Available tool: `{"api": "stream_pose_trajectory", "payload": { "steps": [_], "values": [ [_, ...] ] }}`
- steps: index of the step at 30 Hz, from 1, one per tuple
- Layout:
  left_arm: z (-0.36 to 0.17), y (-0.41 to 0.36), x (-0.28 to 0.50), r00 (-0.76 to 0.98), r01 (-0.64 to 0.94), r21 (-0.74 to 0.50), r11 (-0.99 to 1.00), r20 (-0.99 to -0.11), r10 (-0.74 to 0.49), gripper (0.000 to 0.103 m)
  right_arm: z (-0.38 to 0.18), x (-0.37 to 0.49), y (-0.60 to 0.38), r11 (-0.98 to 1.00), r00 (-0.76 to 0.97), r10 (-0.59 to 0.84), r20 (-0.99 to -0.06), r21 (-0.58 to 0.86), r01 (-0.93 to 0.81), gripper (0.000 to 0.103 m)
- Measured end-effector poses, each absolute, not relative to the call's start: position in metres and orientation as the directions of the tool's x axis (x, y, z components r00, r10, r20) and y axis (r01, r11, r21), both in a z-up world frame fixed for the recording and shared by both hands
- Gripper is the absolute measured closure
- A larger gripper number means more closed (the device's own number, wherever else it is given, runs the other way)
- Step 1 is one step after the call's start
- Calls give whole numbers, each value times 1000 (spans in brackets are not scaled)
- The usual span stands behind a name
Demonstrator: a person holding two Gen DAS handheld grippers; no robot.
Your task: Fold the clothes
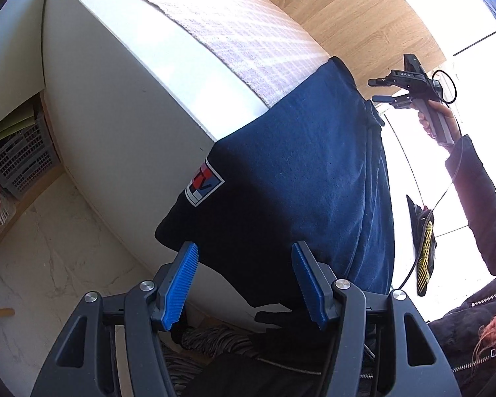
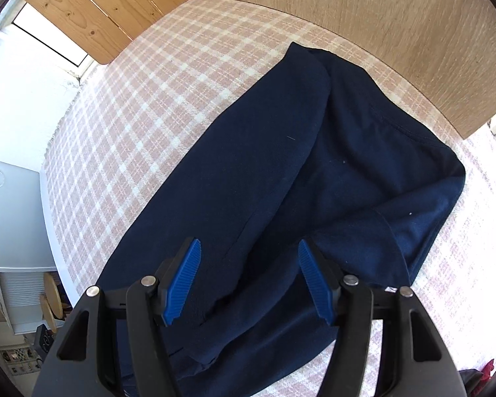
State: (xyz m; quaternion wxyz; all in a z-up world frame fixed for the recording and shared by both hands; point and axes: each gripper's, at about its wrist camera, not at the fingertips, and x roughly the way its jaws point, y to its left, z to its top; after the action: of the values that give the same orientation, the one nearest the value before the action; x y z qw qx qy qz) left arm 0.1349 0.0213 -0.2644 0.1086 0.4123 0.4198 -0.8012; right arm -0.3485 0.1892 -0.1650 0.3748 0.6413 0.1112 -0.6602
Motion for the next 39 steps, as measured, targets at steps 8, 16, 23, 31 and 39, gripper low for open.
{"api": "stream_pose_trajectory", "payload": {
  "steps": [8, 16, 23, 31, 39],
  "values": [
    [-252, 31, 120, -640, 494, -579, -649, -747, 180, 46, -201, -337, 167, -688, 174, -240, -955, 293, 664, 42],
    [-239, 36, 109, -660, 468, -579, -667, -731, 172, 46, -201, -317, 143, -601, 173, -204, -964, 263, 755, 42],
    [-225, 42, 94, -684, 434, -585, -685, -709, 172, 46, -201, -318, 138, -597, 304, -248, -920, 392, 700, 71],
    [-210, 62, 62, -685, 373, -562, -739, -703, 189, 46, -205, -318, 140, -599, 244, -197, -950, 314, 736, 81],
    [-210, 52, 73, -642, 441, -495, -749, -757, 122, 46, -197, -300, 136, -551, 169, -247, -954, 281, 785, 93]
  ]
}}
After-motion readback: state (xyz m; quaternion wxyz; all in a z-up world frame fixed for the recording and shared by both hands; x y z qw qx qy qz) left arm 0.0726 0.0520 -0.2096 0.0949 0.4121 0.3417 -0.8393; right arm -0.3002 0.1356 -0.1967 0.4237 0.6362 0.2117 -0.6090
